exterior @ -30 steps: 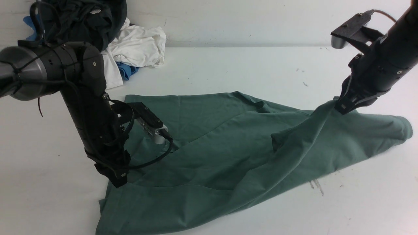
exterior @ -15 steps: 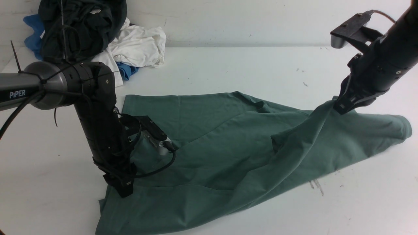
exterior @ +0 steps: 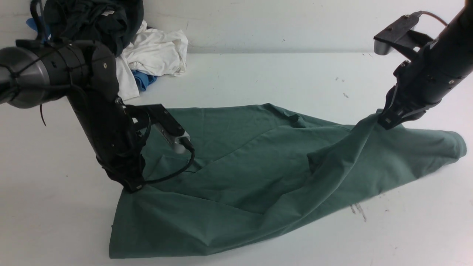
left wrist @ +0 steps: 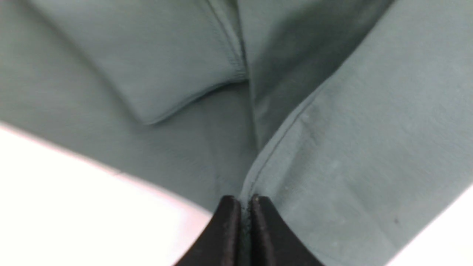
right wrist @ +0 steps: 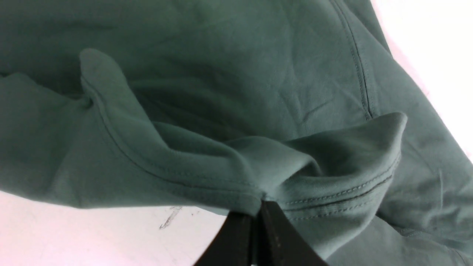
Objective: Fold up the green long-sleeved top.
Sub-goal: Use both arms to drag the lower edge of the fabric forward and fold it over the upper edge, then use the right arm to clamp the right edge of the fabric, then use the right arm to drag the right edge of the fabric to the left and folds it over the left edge
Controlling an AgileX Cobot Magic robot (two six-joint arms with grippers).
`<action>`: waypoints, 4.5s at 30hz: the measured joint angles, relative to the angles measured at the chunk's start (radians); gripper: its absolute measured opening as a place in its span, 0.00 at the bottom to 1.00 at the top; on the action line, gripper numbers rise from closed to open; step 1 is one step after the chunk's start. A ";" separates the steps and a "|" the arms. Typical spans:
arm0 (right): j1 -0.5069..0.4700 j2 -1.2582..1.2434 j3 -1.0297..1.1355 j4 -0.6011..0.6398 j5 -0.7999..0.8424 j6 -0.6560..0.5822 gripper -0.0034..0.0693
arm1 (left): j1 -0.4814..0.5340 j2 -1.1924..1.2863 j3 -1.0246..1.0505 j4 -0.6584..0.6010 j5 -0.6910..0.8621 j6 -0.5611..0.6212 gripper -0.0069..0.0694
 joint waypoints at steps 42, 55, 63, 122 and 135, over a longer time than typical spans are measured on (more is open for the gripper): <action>-0.090 0.417 -0.356 -0.105 -0.269 0.199 0.05 | 0.184 0.373 -0.467 -0.065 -0.482 -0.207 0.10; -0.093 0.486 -0.358 -0.196 -0.362 0.402 0.34 | 0.185 0.418 -0.505 -0.034 -0.516 -0.220 0.43; -0.110 0.319 -0.354 -0.327 -0.208 0.608 0.65 | 0.141 0.270 -0.699 -0.063 -0.121 -0.371 0.61; 0.081 -0.173 -0.026 -0.306 -0.232 0.625 0.07 | -0.046 0.102 -0.633 -0.073 0.083 -0.352 0.08; 0.452 0.316 -0.342 -0.156 -0.326 0.709 0.09 | -0.038 0.084 -0.632 -0.071 0.090 -0.352 0.08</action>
